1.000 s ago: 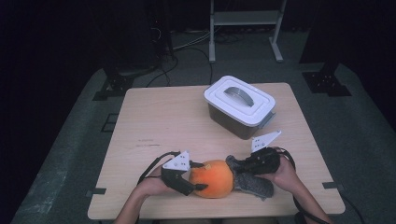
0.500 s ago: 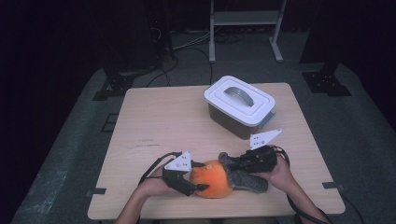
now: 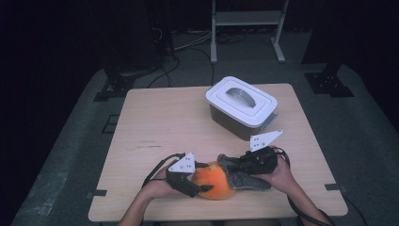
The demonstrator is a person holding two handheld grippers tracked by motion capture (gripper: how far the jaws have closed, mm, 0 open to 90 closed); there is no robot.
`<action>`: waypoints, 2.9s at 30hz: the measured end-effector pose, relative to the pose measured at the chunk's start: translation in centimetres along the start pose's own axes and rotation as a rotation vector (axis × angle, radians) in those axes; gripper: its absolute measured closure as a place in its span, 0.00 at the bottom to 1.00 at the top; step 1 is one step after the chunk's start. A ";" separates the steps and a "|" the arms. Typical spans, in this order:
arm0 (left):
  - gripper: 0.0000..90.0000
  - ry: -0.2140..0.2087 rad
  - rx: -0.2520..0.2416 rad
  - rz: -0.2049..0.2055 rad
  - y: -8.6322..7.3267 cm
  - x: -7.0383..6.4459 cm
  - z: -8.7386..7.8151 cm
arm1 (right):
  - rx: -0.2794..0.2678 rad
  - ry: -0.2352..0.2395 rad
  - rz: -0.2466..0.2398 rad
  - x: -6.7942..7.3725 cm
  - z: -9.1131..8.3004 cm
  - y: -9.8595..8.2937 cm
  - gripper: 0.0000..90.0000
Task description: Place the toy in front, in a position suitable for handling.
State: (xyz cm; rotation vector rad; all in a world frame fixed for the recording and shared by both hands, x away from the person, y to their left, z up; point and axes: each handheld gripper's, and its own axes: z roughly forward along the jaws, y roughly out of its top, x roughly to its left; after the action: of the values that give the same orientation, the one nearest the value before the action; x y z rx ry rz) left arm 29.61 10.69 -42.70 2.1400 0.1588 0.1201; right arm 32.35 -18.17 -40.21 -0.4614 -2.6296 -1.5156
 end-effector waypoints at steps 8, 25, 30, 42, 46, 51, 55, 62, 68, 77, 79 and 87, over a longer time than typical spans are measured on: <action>0.31 -0.001 -0.002 0.007 0.2 -0.2 0.2 | 0.027 -0.037 0.048 -1.1 -1.1 -1.2 0.86; 0.38 0.051 0.000 0.059 0.7 -0.2 0.0 | -0.016 -0.011 0.048 -0.7 -1.5 -0.7 0.86; 0.41 0.074 -0.001 0.076 0.7 -0.2 -0.2 | -0.028 0.015 0.002 0.3 -1.1 0.3 0.86; 0.41 0.124 0.005 0.127 1.2 -0.6 -0.1 | 0.012 -0.058 0.024 -0.7 -1.5 -0.4 0.86; 0.41 0.119 0.012 0.144 1.4 -0.8 0.0 | -0.024 -0.019 -0.005 0.0 -0.9 0.6 0.86; 0.41 0.110 0.007 0.146 1.3 -0.8 0.1 | 0.030 0.002 0.011 -0.5 -0.6 0.0 0.86; 0.41 0.098 0.003 0.133 1.3 -0.7 0.1 | 0.042 -0.023 0.025 -0.8 -1.2 -0.4 0.86; 0.40 0.094 0.004 0.141 1.4 -0.9 0.1 | -0.059 0.025 -0.007 0.4 -1.4 1.4 0.86; 0.26 0.032 -0.031 0.054 1.1 -0.5 0.1 | 0.018 0.042 -0.016 0.4 0.1 0.9 0.86; 0.35 -0.031 -0.075 -0.109 -0.4 0.9 0.8 | 0.049 0.014 0.012 -0.6 -1.2 -0.3 0.86; 0.44 0.007 -0.080 -0.087 0.4 0.9 0.4 | 0.018 -0.017 -0.004 -0.2 -1.7 0.2 0.86; 0.51 0.056 -0.059 -0.025 1.5 0.3 -0.5 | -0.052 -0.019 -0.061 1.0 -1.1 2.2 0.86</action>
State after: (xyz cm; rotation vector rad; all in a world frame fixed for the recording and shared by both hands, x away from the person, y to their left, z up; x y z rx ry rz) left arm 29.98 10.29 -41.15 2.0763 0.2120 0.1682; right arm 31.91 -17.87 -37.57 -0.4050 -2.6470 -1.6088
